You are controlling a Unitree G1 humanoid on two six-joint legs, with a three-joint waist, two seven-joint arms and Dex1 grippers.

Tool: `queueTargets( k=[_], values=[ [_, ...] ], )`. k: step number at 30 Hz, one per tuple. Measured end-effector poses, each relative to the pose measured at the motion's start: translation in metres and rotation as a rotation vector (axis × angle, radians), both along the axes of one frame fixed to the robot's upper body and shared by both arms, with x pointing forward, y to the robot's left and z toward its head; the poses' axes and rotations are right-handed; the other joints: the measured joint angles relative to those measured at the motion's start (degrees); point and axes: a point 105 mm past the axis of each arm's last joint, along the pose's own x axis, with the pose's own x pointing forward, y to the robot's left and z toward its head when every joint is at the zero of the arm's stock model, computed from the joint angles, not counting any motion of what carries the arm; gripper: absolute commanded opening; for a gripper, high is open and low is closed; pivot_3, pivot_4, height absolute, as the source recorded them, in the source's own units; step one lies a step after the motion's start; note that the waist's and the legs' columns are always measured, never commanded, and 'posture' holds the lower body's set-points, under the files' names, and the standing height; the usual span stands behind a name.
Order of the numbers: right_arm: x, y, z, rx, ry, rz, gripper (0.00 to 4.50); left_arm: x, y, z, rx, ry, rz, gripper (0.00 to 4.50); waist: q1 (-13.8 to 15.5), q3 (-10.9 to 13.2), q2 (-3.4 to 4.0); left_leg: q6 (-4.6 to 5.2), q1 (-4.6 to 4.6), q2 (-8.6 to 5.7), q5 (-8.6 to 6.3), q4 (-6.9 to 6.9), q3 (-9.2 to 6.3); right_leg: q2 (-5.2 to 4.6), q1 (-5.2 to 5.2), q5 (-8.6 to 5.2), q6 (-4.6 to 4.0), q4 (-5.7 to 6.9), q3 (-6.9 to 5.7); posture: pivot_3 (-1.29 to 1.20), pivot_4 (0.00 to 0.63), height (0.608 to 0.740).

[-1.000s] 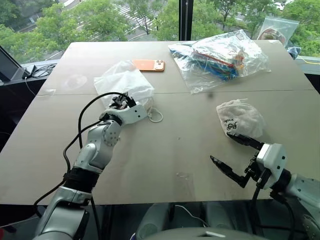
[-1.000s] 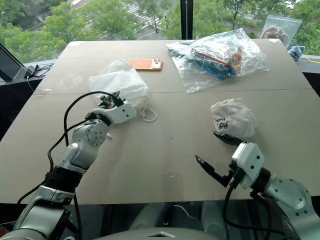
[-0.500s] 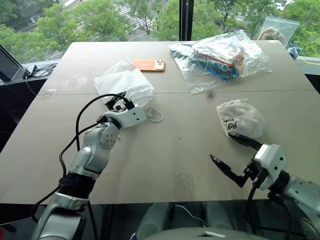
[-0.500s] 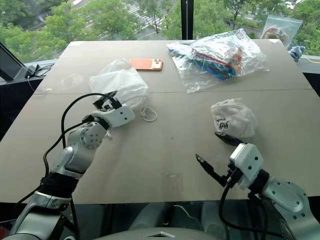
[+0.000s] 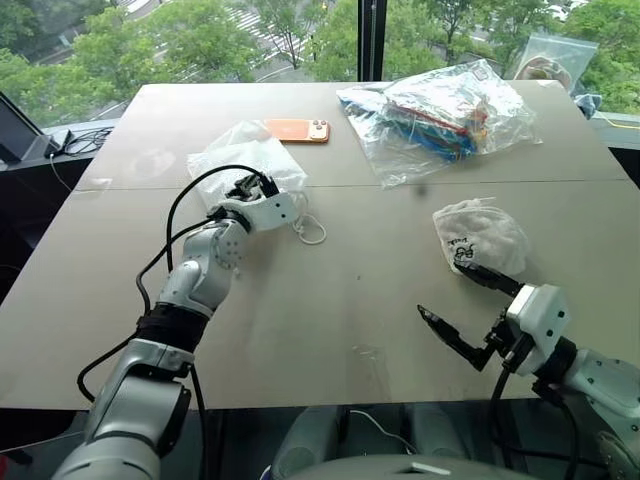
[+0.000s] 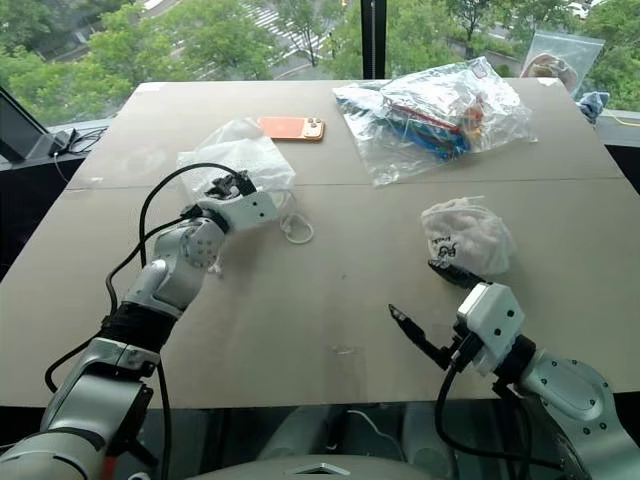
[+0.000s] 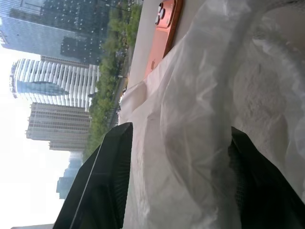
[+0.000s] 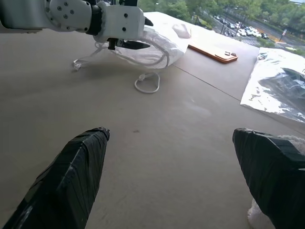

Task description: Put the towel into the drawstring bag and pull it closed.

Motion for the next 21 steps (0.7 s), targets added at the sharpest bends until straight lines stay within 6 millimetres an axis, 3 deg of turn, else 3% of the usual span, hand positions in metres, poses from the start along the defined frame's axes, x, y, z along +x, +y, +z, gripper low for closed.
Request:
queueTargets(
  k=[2,3,9,11,13,16,21],
  values=[
    [0.002,-0.002,-0.002,0.014,0.024,-0.022,4.50,0.002,0.002,0.003,-0.127,0.114,0.002,0.09,-0.1,0.0,0.00,0.00,-0.03,0.00,0.00,0.03,-0.01,0.07,-0.01,0.00,0.00,0.01,-0.02,0.00,0.150,0.740],
    [0.004,-0.004,-0.001,0.016,0.025,-0.047,4.50,0.003,0.002,0.006,-0.197,0.172,0.004,0.03,-0.1,0.0,0.00,0.00,-0.04,0.00,0.00,0.04,-0.01,0.11,-0.02,0.00,0.00,0.01,-0.03,0.00,0.150,0.740],
    [0.020,-0.023,0.000,-0.065,-0.011,-0.237,4.50,-0.006,-0.018,0.019,-0.692,0.633,-0.024,0.03,-0.8,0.0,-0.01,0.00,-0.12,-0.01,0.00,0.14,-0.08,0.26,-0.06,0.00,0.00,0.08,-0.06,0.00,0.150,0.740],
    [0.022,-0.029,-0.004,-0.123,0.035,-0.260,4.50,-0.014,-0.031,0.032,-0.872,0.782,-0.045,0.03,-1.3,0.0,-0.05,0.00,-0.15,-0.03,0.00,0.19,-0.10,0.30,-0.06,-0.01,0.01,0.08,-0.06,0.00,0.150,0.740],
    [0.027,-0.033,-0.001,-0.071,0.076,-0.274,4.50,-0.022,-0.045,0.046,-0.992,0.893,-0.075,0.03,-1.7,0.0,-0.06,0.00,-0.13,-0.03,0.01,0.19,-0.10,0.28,0.00,0.00,0.01,0.10,-0.04,0.00,0.150,0.740],
    [0.035,-0.045,0.008,-0.043,0.071,-0.336,4.50,-0.030,-0.061,0.054,-1.092,1.002,-0.103,0.03,-1.9,0.0,-0.04,0.00,-0.11,-0.01,0.01,0.18,-0.07,0.28,-0.06,-0.01,0.00,0.20,0.02,0.00,0.150,0.740],
    [0.054,-0.064,0.006,0.000,0.110,-0.476,4.50,-0.038,-0.075,0.046,-1.181,1.119,-0.063,0.03,-1.9,0.0,-0.05,-0.02,-0.10,0.00,0.02,0.20,-0.01,0.27,-0.16,-0.01,0.00,0.41,0.11,0.00,0.150,0.740]
  ],
)
